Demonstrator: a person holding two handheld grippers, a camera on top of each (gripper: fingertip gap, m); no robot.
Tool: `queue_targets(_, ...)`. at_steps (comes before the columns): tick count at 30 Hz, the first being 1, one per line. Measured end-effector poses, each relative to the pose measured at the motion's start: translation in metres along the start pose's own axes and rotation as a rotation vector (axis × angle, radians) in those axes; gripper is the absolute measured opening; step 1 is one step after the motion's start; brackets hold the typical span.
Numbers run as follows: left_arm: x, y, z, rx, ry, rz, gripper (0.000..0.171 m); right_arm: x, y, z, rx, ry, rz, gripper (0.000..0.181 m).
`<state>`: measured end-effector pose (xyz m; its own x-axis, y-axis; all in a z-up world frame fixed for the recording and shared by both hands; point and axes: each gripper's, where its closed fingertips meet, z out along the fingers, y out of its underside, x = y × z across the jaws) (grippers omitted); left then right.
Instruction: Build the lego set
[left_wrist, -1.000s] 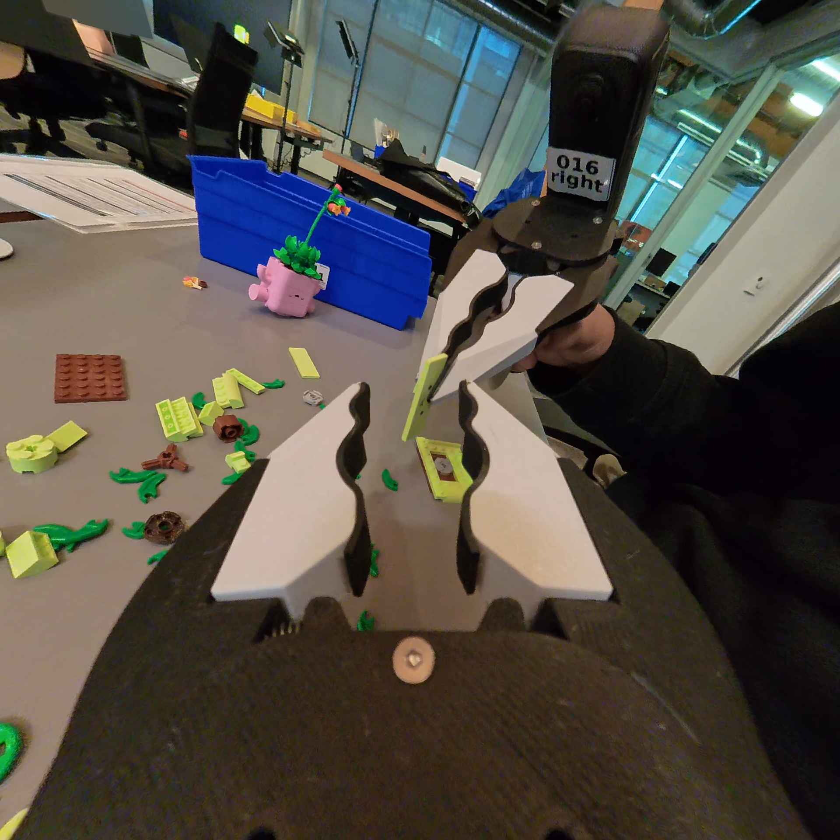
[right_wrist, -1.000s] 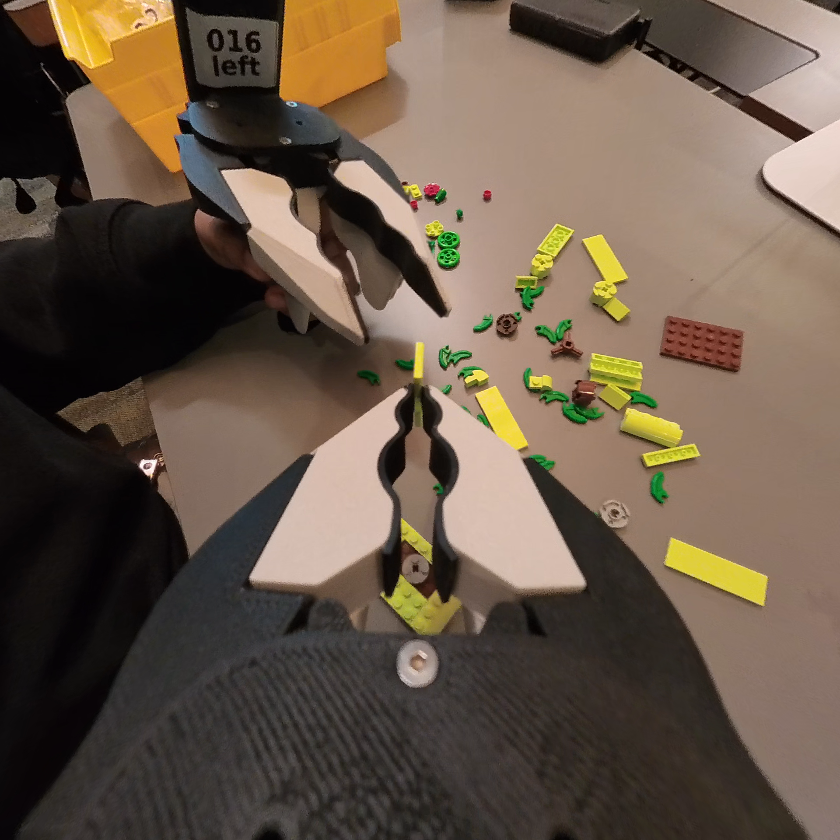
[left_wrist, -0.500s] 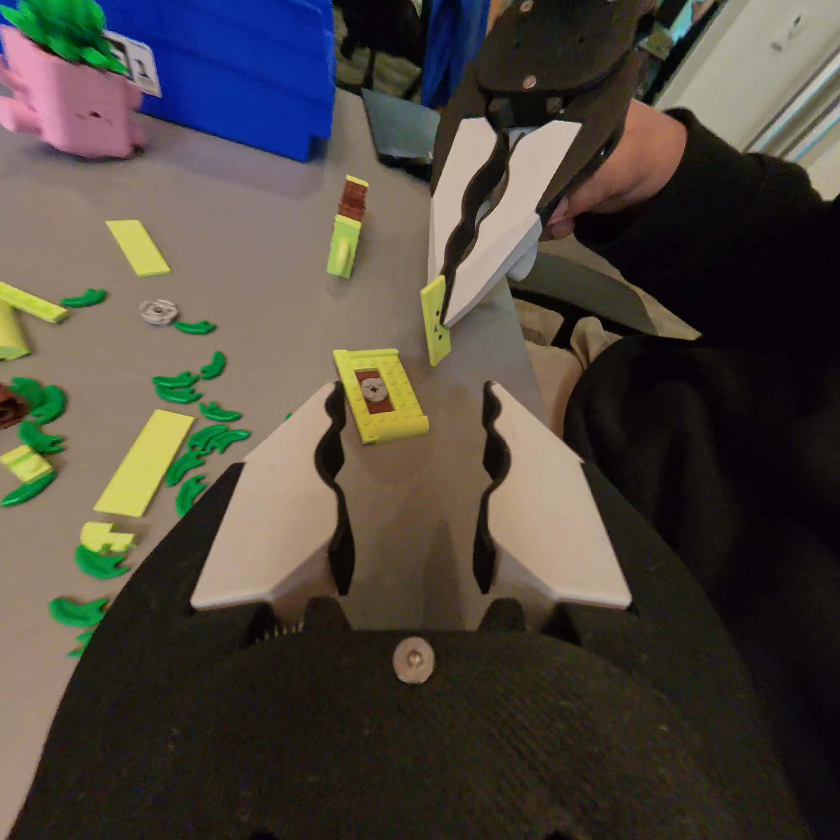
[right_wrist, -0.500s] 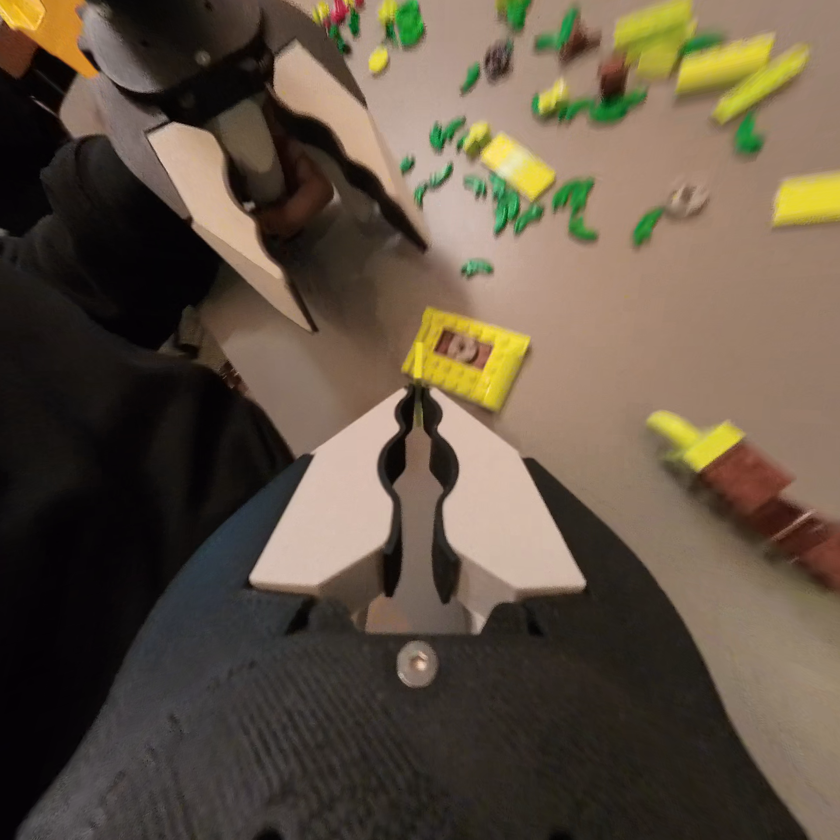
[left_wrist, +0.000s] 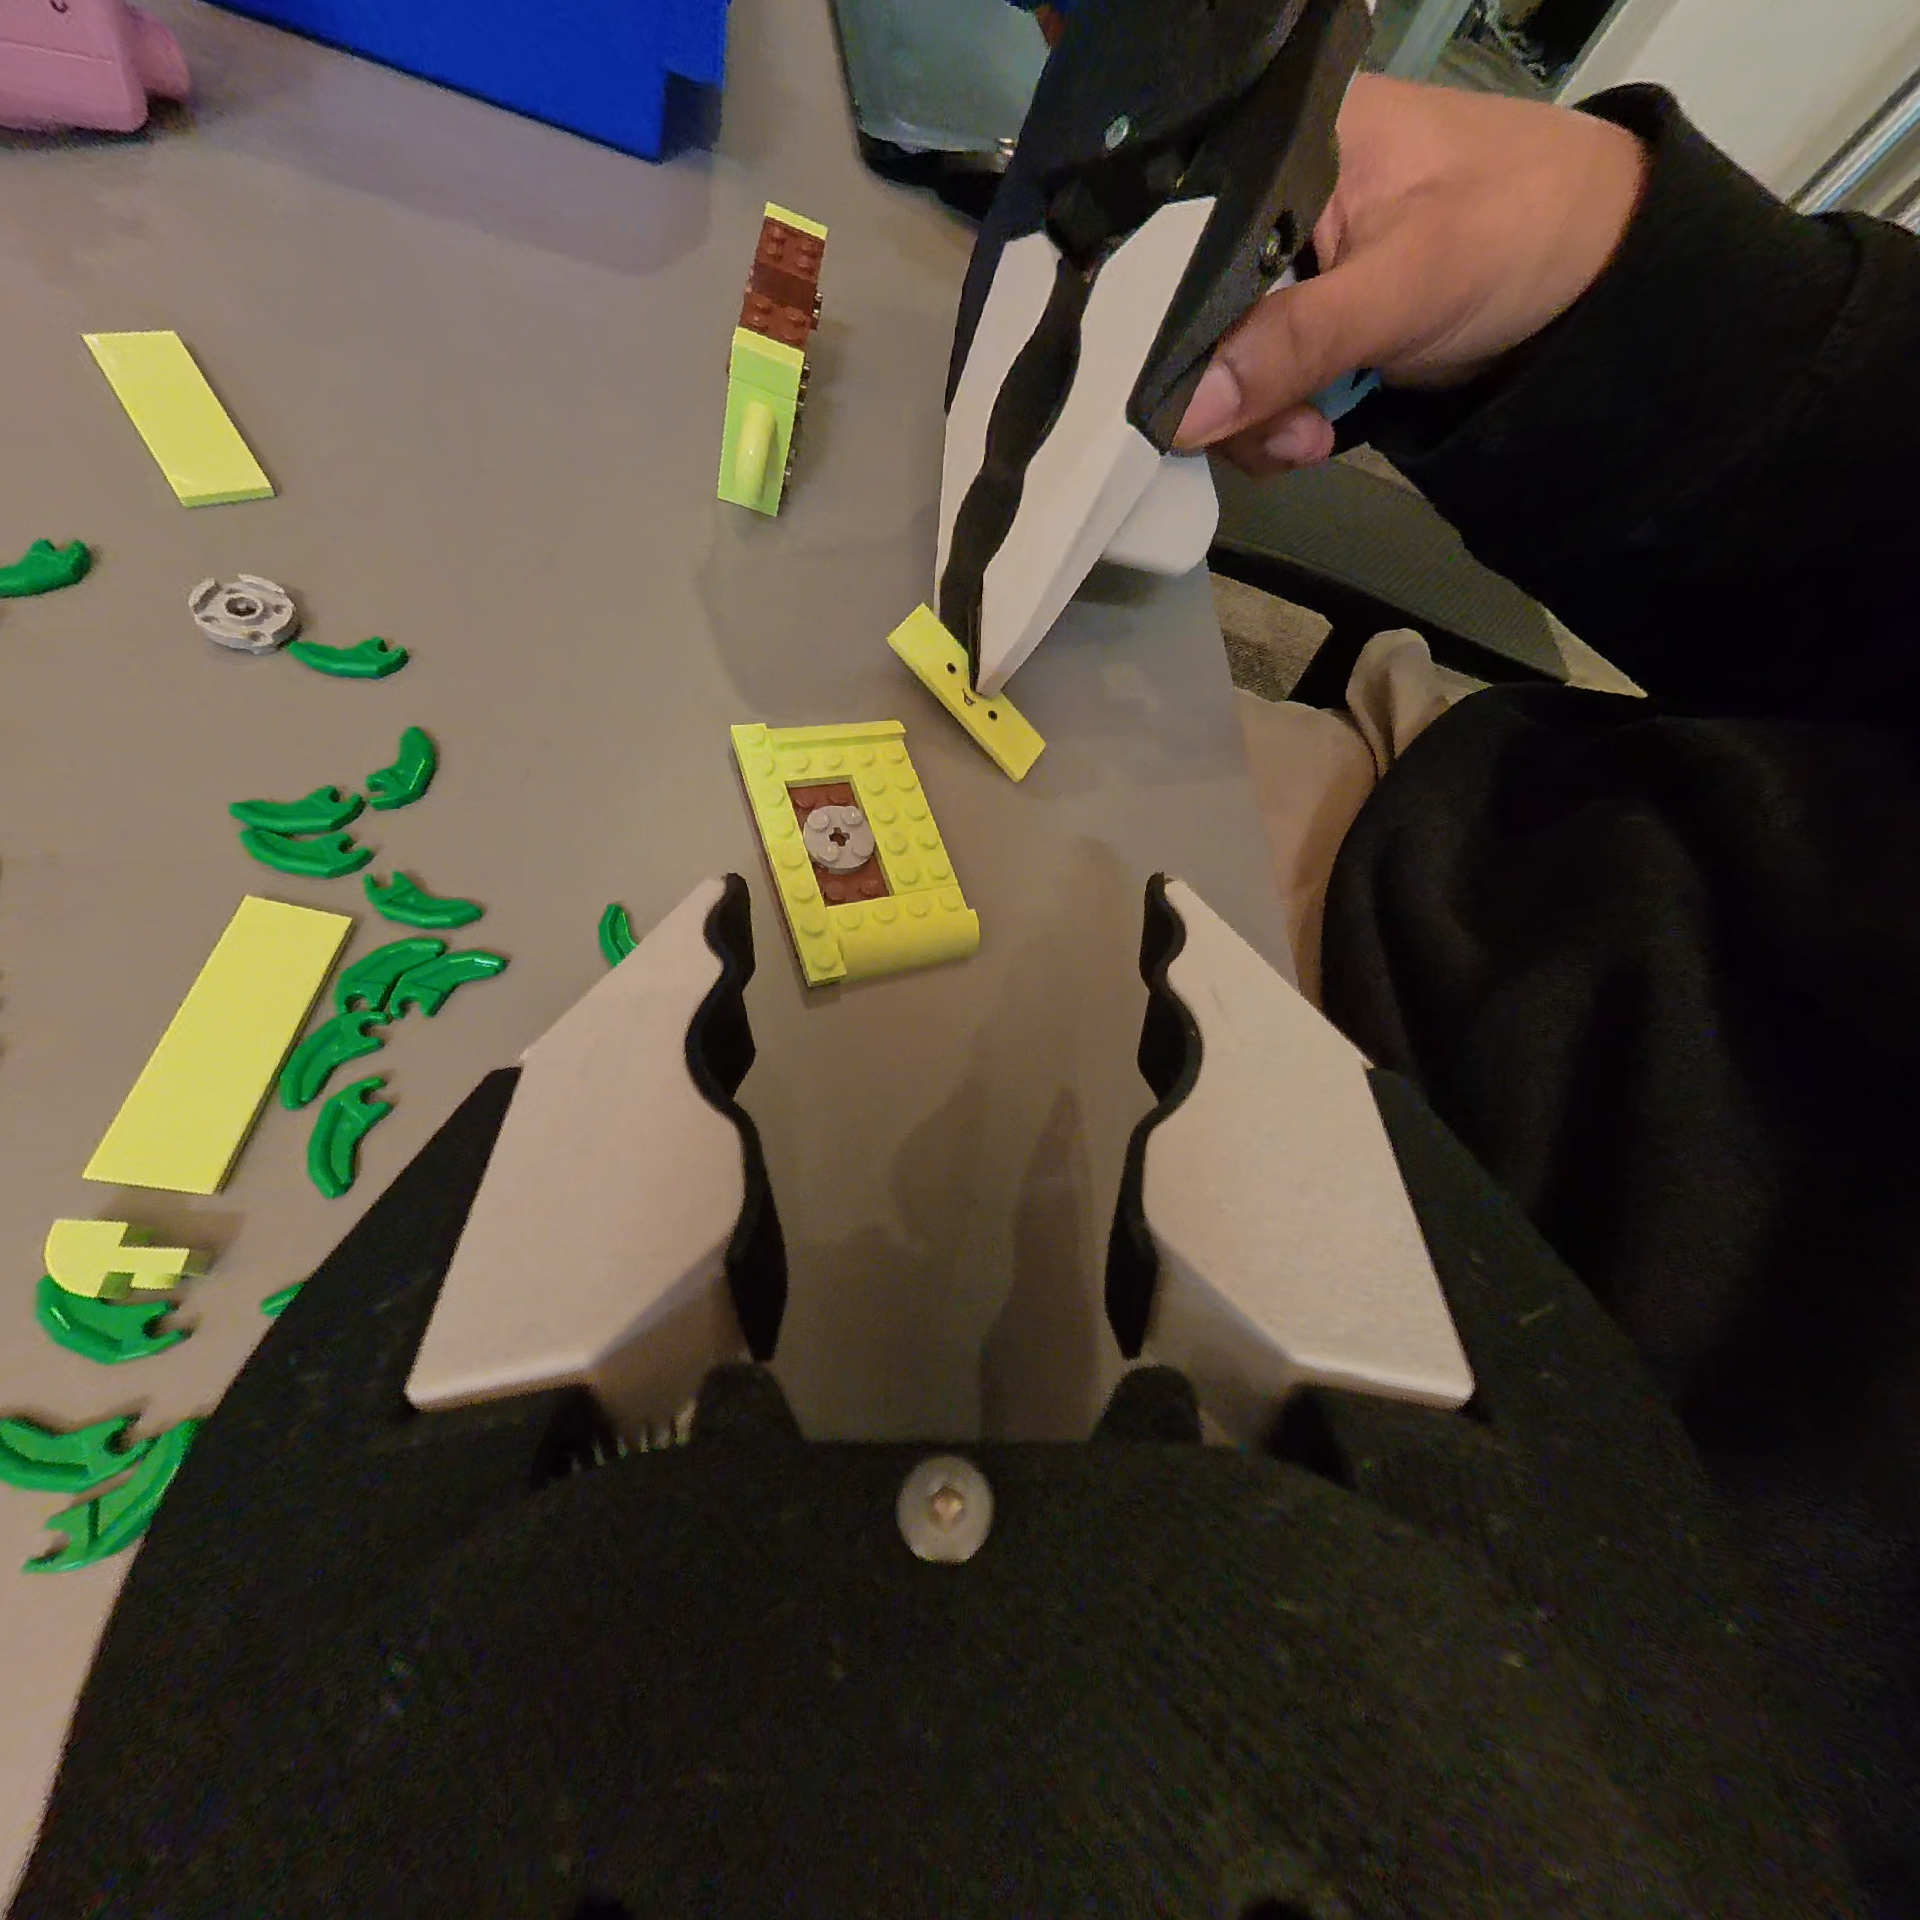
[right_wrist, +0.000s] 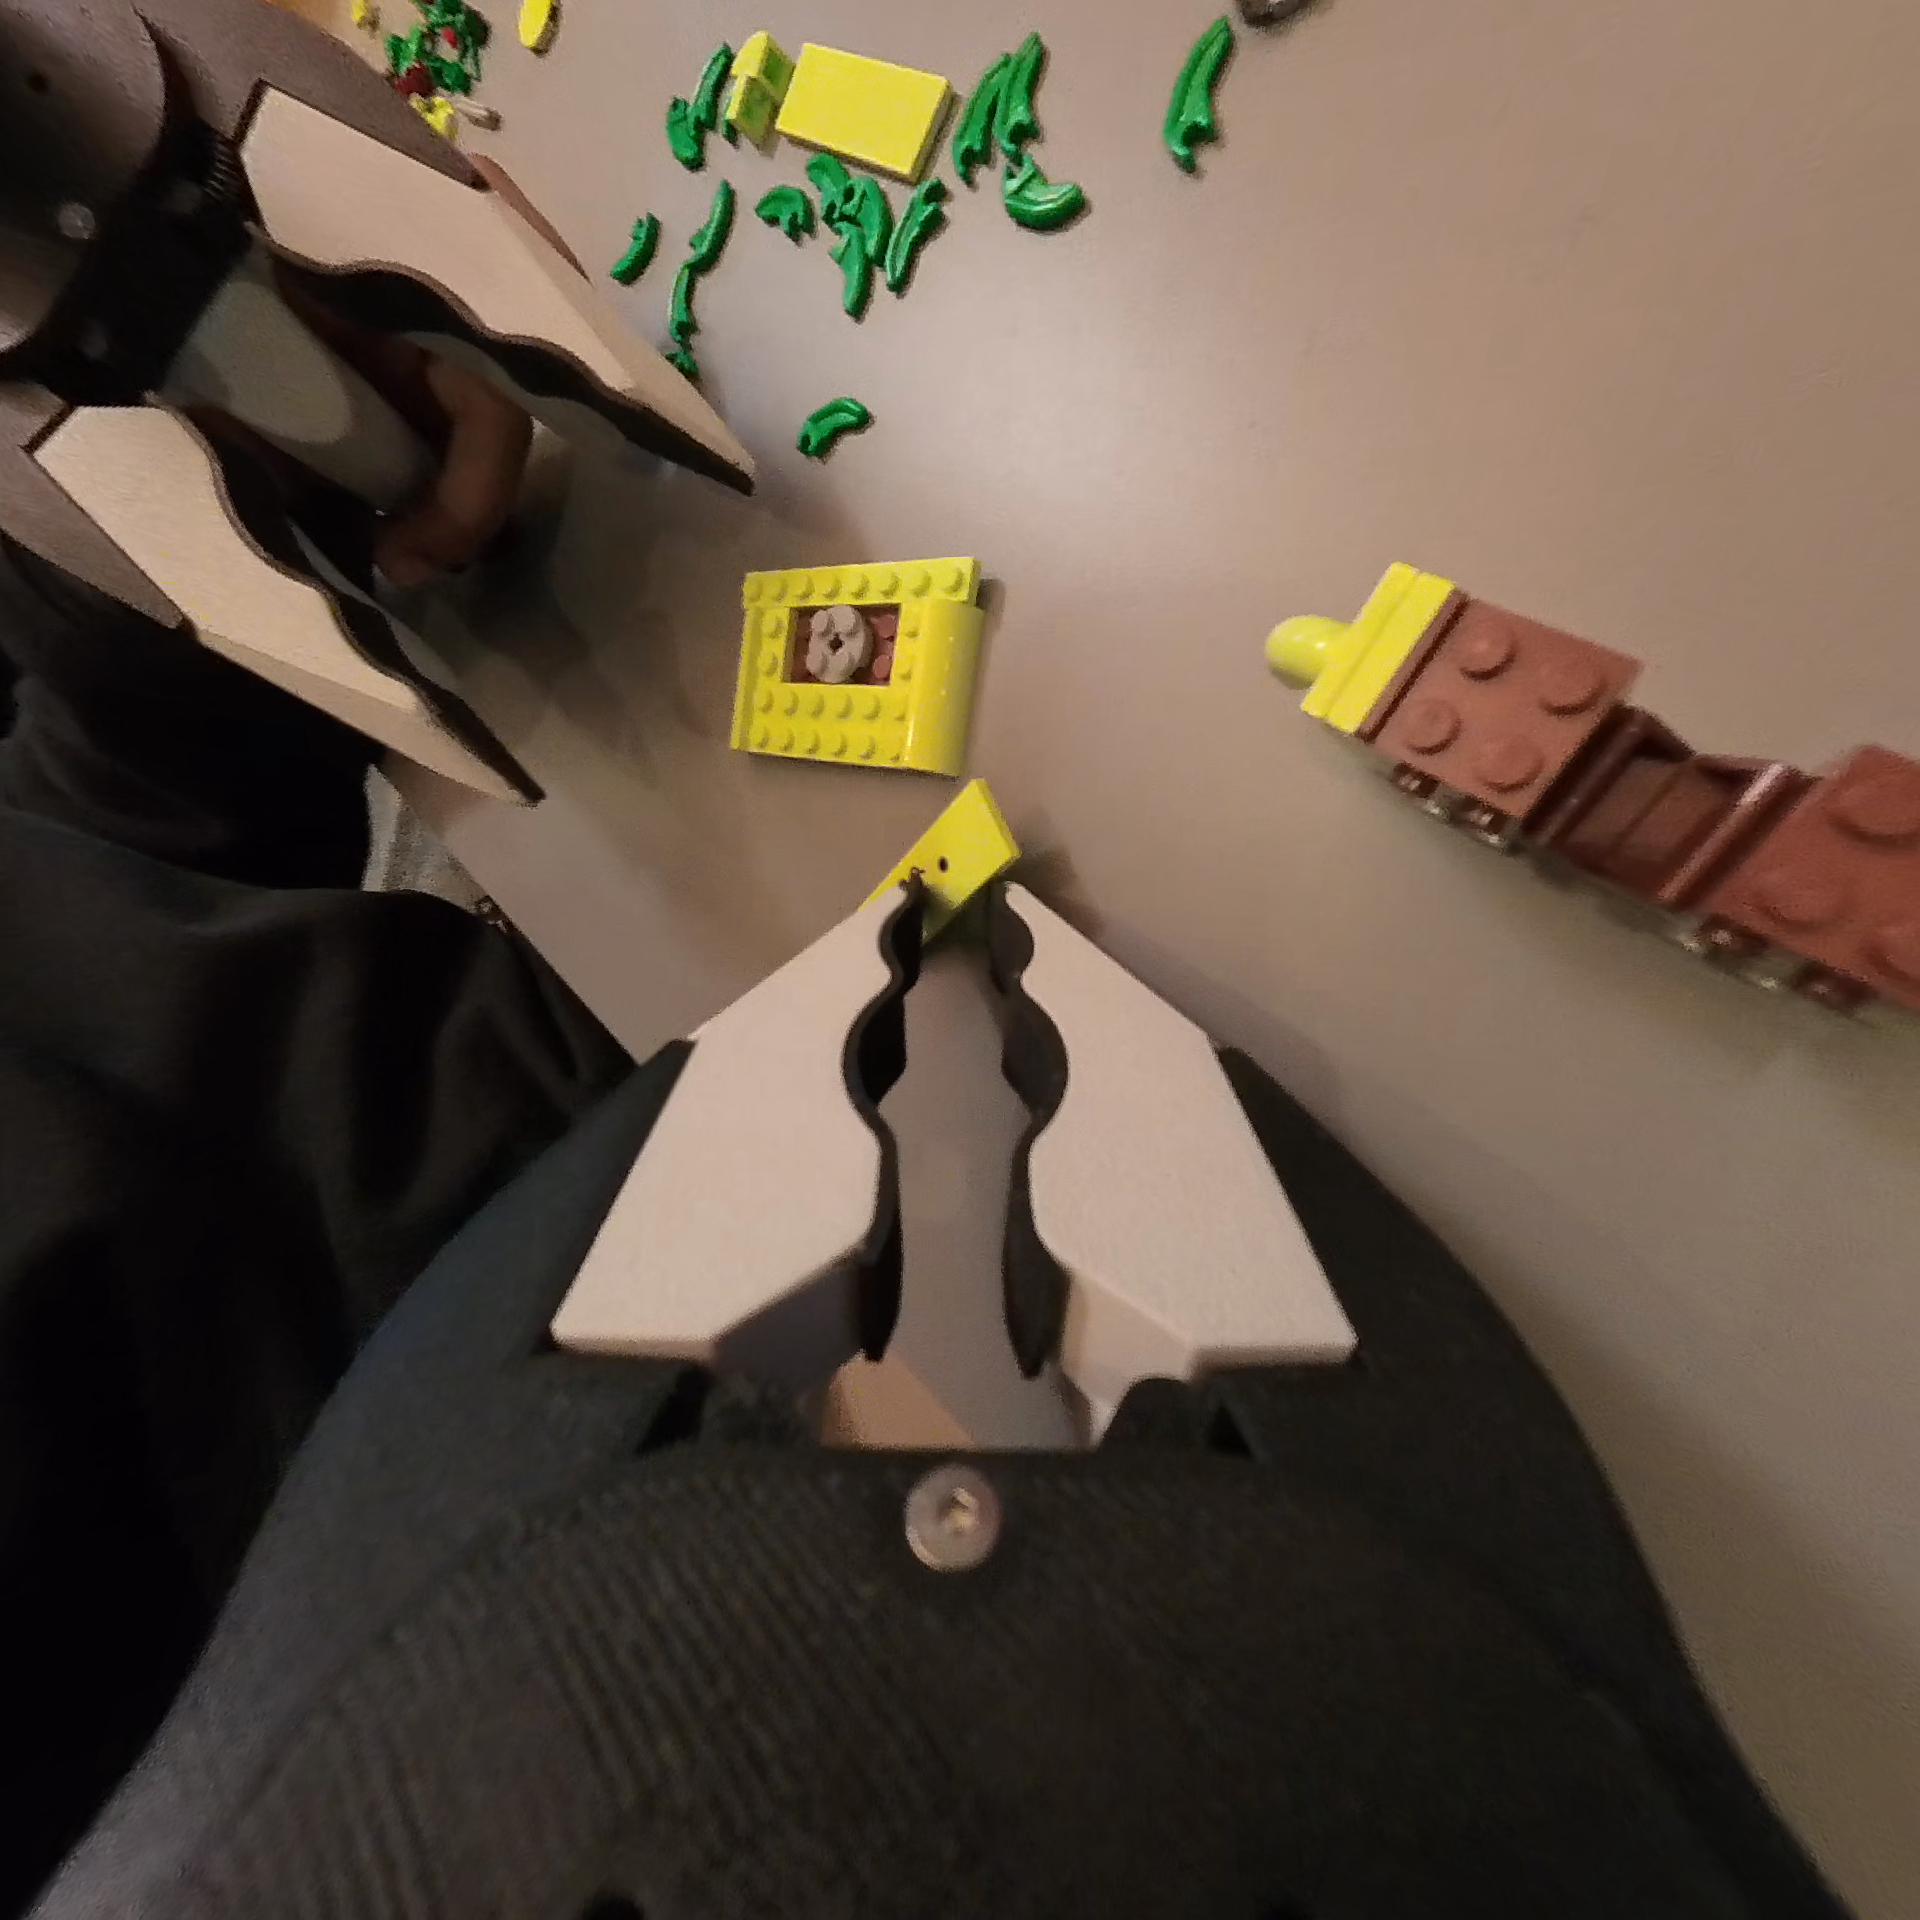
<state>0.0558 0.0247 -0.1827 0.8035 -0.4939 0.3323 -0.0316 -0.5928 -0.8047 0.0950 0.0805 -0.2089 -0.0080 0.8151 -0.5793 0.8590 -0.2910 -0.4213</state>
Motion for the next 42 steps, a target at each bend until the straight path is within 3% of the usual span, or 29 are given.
queue_targets(8,0.0,0.002,0.001,-0.012,-0.001,-0.001,0.072,0.01,-0.011,-0.019,0.034,0.142,-0.043,0.023)
queue_targets(11,0.0,0.003,0.002,-0.023,-0.001,0.001,0.072,-0.005,-0.026,-0.025,0.096,0.137,-0.095,0.018)
queue_targets(19,0.004,0.007,0.007,-0.059,0.014,-0.004,0.071,-0.036,-0.018,0.012,-0.016,0.071,-0.162,0.008)
queue_targets(26,0.019,0.016,0.01,-0.11,0.101,-0.012,0.058,-0.014,-0.012,0.027,-0.092,0.227,-0.226,0.0)
queue_targets(35,0.042,0.016,0.009,-0.123,0.216,0.026,0.05,-0.004,-0.041,0.032,-0.037,0.38,-0.391,0.0)
queue_targets(38,0.032,-0.002,-0.005,-0.008,0.178,0.024,0.048,-0.008,-0.042,0.023,-0.012,0.4,-0.397,0.011)
queue_targets(42,0.003,-0.018,-0.02,0.119,0.043,0.008,0.064,-0.031,-0.042,0.02,0.06,0.351,-0.398,0.041)
